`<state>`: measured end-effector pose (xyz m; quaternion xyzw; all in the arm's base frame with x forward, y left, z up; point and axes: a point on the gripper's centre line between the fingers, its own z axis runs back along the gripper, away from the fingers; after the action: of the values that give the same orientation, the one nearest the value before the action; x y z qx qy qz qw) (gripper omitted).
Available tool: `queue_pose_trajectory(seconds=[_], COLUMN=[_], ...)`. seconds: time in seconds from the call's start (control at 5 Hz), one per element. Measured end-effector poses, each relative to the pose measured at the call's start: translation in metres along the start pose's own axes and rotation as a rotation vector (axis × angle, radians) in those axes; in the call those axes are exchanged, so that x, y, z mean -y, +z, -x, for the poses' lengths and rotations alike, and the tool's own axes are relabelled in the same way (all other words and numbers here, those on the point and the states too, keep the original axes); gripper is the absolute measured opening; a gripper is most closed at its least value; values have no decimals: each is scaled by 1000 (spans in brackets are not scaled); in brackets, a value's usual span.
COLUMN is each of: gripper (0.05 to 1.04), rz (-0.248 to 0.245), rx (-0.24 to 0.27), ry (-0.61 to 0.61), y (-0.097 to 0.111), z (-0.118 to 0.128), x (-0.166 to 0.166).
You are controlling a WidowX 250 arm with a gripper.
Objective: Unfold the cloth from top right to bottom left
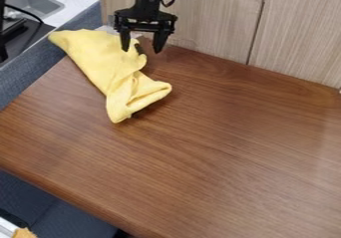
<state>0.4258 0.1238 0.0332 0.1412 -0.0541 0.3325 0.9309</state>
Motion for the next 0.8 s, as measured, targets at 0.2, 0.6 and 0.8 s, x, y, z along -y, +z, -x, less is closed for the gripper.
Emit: queue_pose_trajectory(seconds=[0.2, 0.6, 0.8], gripper=[872, 300, 123], rz=[-34, -126, -113], rx=[20, -22, -34], ry=[0, -28, -25], y=[0, -21, -22], z=[-2, 3, 6], x=[-4, -8, -5])
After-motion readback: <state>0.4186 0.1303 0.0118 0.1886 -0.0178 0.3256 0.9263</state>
